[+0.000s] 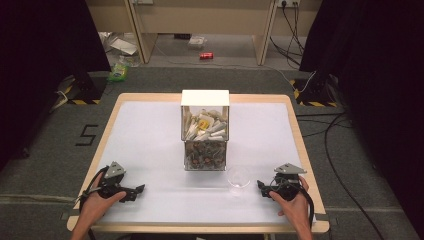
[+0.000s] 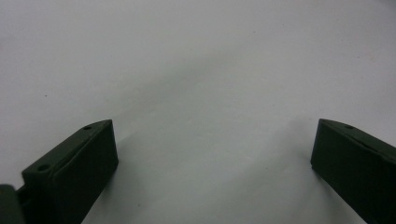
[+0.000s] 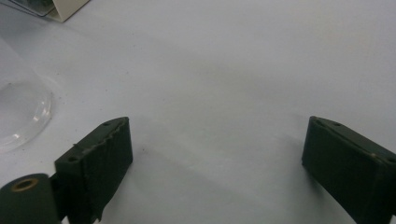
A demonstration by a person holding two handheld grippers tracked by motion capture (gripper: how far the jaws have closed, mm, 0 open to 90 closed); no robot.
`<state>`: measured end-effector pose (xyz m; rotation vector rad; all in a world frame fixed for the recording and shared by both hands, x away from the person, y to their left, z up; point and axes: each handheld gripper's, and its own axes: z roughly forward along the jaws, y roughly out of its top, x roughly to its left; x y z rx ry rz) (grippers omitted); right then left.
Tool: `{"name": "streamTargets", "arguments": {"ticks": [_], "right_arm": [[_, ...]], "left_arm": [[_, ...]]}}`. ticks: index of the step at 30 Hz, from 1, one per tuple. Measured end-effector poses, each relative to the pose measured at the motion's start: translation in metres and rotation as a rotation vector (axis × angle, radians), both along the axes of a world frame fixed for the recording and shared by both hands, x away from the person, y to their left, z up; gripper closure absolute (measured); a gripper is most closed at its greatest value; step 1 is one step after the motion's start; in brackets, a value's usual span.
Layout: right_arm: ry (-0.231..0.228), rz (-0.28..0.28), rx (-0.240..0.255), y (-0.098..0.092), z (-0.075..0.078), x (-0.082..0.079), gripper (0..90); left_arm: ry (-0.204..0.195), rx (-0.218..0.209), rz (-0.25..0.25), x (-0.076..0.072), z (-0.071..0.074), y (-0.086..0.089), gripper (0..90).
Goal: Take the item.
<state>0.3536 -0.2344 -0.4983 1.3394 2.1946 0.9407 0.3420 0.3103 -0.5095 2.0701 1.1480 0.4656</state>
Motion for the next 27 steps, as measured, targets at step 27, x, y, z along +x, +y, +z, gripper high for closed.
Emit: {"name": "streamTargets", "arguments": {"ticks": [27], "right_arm": [[-0.120, -0.038, 0.043, -0.008, 0.024, -0.005, 21.1]], "left_arm": [[-0.001, 0.001, -0.001, 0.000, 0.000, 0.000, 0.0]]}}
